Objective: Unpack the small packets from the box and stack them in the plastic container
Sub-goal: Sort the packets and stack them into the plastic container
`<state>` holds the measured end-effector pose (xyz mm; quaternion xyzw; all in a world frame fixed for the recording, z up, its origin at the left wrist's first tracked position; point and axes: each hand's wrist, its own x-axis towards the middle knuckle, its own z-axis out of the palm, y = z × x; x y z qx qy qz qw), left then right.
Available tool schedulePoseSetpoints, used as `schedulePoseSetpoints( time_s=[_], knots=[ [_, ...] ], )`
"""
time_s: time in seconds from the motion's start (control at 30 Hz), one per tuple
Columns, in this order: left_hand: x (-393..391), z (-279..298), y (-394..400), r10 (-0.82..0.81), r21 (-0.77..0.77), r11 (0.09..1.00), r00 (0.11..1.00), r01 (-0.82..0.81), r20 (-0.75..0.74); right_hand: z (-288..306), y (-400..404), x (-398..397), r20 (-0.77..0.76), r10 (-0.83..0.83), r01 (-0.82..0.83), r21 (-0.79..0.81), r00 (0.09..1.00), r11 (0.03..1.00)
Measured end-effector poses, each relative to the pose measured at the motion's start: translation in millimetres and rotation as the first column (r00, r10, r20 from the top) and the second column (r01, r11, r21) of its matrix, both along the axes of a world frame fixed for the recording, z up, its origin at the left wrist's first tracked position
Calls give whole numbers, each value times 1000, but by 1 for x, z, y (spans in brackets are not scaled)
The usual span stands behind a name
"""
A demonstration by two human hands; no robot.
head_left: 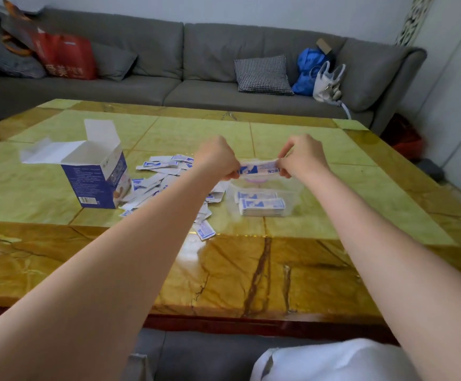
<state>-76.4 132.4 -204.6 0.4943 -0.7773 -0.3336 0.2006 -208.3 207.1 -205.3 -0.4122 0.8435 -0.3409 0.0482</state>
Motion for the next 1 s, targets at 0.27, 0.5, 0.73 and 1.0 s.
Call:
schedulePoseSetpoints(
  time_s=[0.27, 0.5, 0.73, 1.0],
  knots=[
    [-33, -5, 2, -17, -214, 970, 914, 113, 406, -9, -15, -6, -16, 138, -127, 298, 990, 946],
    [-49, -8, 2, -19, -215, 959, 795, 187, 606, -8, -15, 0, -22, 211, -174, 489, 977, 855],
    [-59, -11, 1, -116, -97, 947, 607, 307, 786, -14, -16, 3, 32, 225, -205, 547, 974, 812],
    [-65, -11, 2, -181, -36, 902, 454, 429, 873, -11, -17, 4, 6, 267, -211, 629, 964, 749]
  ],
)
